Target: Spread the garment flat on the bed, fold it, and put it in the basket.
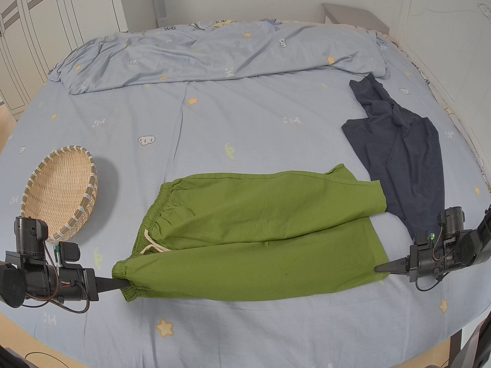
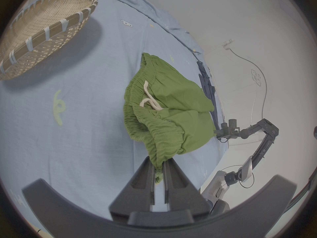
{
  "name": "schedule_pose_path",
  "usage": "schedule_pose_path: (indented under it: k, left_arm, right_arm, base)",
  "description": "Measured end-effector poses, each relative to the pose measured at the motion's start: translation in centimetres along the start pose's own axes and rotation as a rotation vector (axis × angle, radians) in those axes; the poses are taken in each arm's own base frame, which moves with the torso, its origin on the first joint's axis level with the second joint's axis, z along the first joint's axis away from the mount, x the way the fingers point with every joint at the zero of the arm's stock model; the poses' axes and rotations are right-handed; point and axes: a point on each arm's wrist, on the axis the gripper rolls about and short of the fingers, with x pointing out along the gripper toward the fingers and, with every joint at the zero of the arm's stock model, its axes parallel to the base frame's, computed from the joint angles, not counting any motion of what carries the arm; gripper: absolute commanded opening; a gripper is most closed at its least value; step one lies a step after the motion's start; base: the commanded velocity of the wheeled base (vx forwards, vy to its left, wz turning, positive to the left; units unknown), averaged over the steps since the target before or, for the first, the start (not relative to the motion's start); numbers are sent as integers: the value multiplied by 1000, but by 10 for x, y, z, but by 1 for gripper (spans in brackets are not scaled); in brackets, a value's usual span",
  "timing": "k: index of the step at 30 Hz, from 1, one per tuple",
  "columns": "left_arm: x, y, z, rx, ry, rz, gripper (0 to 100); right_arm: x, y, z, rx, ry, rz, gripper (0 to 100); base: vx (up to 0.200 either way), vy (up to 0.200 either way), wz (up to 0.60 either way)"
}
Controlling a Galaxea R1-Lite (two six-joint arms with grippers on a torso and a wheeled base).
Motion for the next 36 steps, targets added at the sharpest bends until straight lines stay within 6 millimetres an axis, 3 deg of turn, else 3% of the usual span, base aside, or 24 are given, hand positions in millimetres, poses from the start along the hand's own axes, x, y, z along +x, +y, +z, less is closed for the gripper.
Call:
schedule_pose_path:
  k: [5,13,19,29,36]
  left_arm:
    - [-1,7,1,-14,5,20,0]
    - [-6,14,-1,-35,62,49,0]
    - [-17,22,0,-62,145,86,0]
    - [-20,36,10,-65,155,106,0]
    - [-16,41,0,-64,194,100,0]
  right_arm:
    - [-1,17,-8,-26,8,-74,0]
    - [11,48,-29,-105,34,-410,0]
    - [12,73,-52,-152,60,-431,0]
    - [5,77,-71,-155,77,-422,0]
    - [1,71,-83,-123,103,-444,0]
  base:
    - [0,0,0]
    - [0,0,0]
    - [0,0,0]
    - [0,0,0]
    - [0,0,0]
